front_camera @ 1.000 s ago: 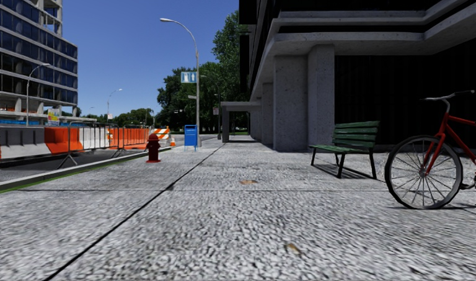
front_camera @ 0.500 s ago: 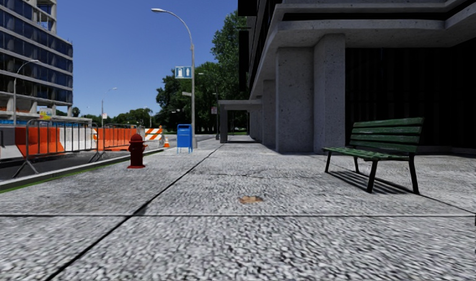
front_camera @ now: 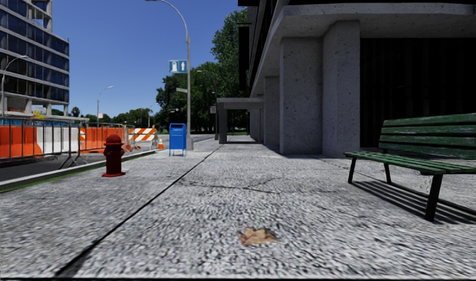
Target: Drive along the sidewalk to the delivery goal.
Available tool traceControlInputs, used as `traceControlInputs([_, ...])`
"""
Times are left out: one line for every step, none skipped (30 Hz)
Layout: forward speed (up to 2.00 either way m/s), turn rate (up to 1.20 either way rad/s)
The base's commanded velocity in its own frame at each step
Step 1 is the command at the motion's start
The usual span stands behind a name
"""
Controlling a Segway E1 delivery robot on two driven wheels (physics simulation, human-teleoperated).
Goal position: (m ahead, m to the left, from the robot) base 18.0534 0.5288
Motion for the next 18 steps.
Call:
traceControlInputs([1.95,-0.21])
traceControlInputs([1.95,-0.04])
traceControlInputs([1.95,-0.04])
traceControlInputs([1.95,0.0])
traceControlInputs([1.95,0.0])
traceControlInputs([1.95,0.0])
traceControlInputs([1.95,0.0])
traceControlInputs([1.95,0.0])
traceControlInputs([1.95,0.0])
traceControlInputs([1.95,0.0])
traceControlInputs([1.95,0.0])
traceControlInputs([1.95,0.0])
traceControlInputs([1.95,0.0])
traceControlInputs([1.95,0.0])
traceControlInputs([1.95,0.0])
traceControlInputs([1.95,0.0])
traceControlInputs([1.95,0.0])
traceControlInputs([1.95,-0.15])
